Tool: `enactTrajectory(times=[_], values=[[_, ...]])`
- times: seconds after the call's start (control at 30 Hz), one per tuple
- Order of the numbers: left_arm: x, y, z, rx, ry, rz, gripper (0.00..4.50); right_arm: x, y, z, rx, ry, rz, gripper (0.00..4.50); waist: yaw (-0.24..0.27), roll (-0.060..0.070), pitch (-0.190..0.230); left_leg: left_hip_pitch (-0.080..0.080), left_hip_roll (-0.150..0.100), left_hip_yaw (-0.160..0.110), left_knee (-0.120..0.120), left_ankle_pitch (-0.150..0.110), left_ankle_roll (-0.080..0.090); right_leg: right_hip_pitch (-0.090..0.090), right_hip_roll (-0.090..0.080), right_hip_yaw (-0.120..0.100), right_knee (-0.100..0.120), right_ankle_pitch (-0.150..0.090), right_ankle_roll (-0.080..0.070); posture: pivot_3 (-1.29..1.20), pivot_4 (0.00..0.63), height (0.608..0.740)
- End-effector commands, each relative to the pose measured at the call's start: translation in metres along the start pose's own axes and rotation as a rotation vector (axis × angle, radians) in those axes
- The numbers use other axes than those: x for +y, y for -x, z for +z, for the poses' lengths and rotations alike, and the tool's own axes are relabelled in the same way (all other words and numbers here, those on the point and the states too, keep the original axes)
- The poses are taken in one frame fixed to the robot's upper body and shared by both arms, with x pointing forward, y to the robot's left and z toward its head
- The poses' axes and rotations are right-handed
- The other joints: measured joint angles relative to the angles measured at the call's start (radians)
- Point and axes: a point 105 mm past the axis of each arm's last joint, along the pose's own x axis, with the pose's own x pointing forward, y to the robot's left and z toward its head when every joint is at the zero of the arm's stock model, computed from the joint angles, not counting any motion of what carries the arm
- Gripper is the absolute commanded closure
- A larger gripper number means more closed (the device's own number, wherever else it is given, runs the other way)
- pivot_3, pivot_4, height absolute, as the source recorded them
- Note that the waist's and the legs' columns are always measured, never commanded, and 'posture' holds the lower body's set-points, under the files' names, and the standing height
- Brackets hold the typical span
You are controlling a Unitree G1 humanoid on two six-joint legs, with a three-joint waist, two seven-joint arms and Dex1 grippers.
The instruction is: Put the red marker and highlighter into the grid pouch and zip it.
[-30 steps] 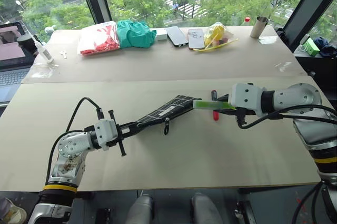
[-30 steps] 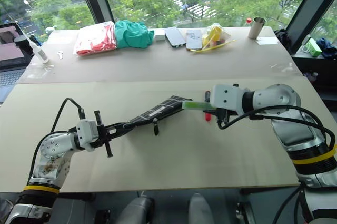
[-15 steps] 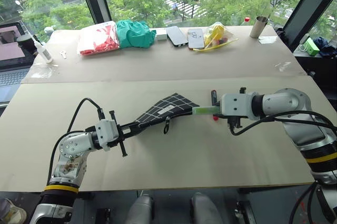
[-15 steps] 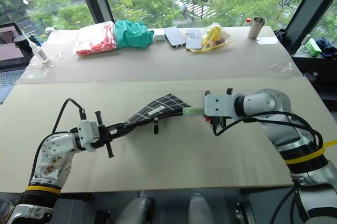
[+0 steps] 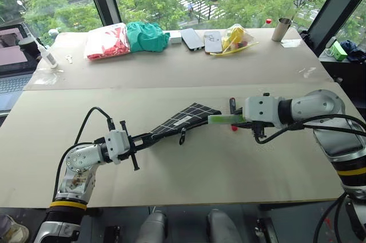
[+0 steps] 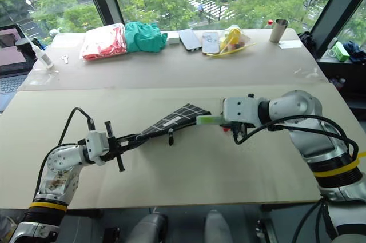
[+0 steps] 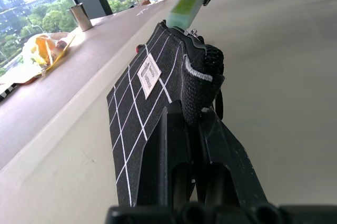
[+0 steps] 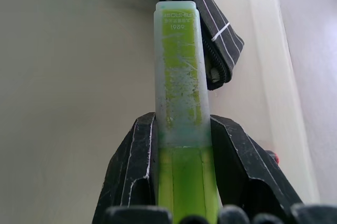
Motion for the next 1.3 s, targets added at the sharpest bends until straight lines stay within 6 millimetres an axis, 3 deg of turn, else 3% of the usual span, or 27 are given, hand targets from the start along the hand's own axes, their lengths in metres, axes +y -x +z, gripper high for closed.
enactTrajectory(times=[0.03, 0.2, 0.3, 0.57, 0.73, 1.0, 1.17, 1.3], values=[[0.000, -0.003, 0.007, -0.022, -0.030, -0.010, 4.50, 0.002, 0.006, 0.010, -0.080, -0.109, 0.027, 3.46, 0.000, 0.000, 0.000, 0.000, 0.000, 0.000, 0.000, 0.000, 0.000, 0.000, 0.000, 0.000, 0.000, 0.000, 0.000, 0.00, 0.150, 0.740], [-0.001, -0.003, 0.006, -0.019, -0.031, -0.014, 4.50, 0.009, 0.002, 0.004, -0.092, -0.251, 0.100, 3.46, 0.000, 0.000, 0.000, 0.000, 0.000, 0.000, 0.000, 0.000, 0.000, 0.000, 0.000, 0.000, 0.000, 0.000, 0.000, 0.00, 0.150, 0.740], [0.000, -0.002, 0.006, -0.019, -0.033, -0.012, 4.50, 0.002, -0.002, -0.002, -0.065, -0.284, 0.077, 3.46, 0.000, 0.000, 0.000, 0.000, 0.000, 0.000, 0.000, 0.000, 0.000, 0.000, 0.000, 0.000, 0.000, 0.000, 0.000, 0.00, 0.150, 0.740], [-0.002, -0.001, 0.007, -0.017, -0.034, -0.011, 4.50, -0.007, -0.004, -0.010, -0.012, -0.250, 0.077, 3.46, 0.000, 0.000, 0.000, 0.000, 0.000, 0.000, 0.000, 0.000, 0.000, 0.000, 0.000, 0.000, 0.000, 0.000, 0.000, 0.00, 0.150, 0.740], [-0.003, -0.002, 0.007, -0.018, -0.036, -0.015, 4.50, -0.009, -0.017, -0.014, 0.073, -0.222, 0.093, 3.46, -0.003, 0.000, 0.000, 0.000, 0.000, 0.000, 0.000, 0.000, 0.000, -0.001, 0.000, 0.000, 0.000, 0.000, 0.000, 0.00, 0.150, 0.740], [-0.004, -0.005, 0.005, -0.024, -0.034, -0.023, 4.50, -0.027, -0.041, 0.020, 0.042, -0.176, 0.074, 3.46, -0.003, 0.000, 0.000, 0.000, 0.000, -0.001, 0.000, 0.000, 0.000, -0.002, 0.000, 0.000, 0.001, 0.000, 0.000, 0.00, 0.150, 0.740], [-0.006, -0.005, 0.004, -0.027, -0.030, -0.022, 4.50, -0.027, -0.045, 0.037, -0.015, -0.183, 0.068, 3.46, 0.003, 0.000, 0.000, -0.001, -0.001, -0.001, 0.000, 0.000, 0.000, -0.001, 0.000, -0.001, 0.000, 0.000, 0.000, 0.00, 0.150, 0.740], [-0.008, -0.005, 0.004, -0.028, -0.027, -0.023, 4.50, -0.015, -0.046, 0.047, -0.055, -0.114, 0.091, 3.46, 0.001, 0.000, 0.000, -0.001, -0.001, -0.001, 0.000, 0.000, 0.000, -0.002, 0.000, -0.001, 0.001, 0.000, 0.000, 0.00, 0.150, 0.740]])
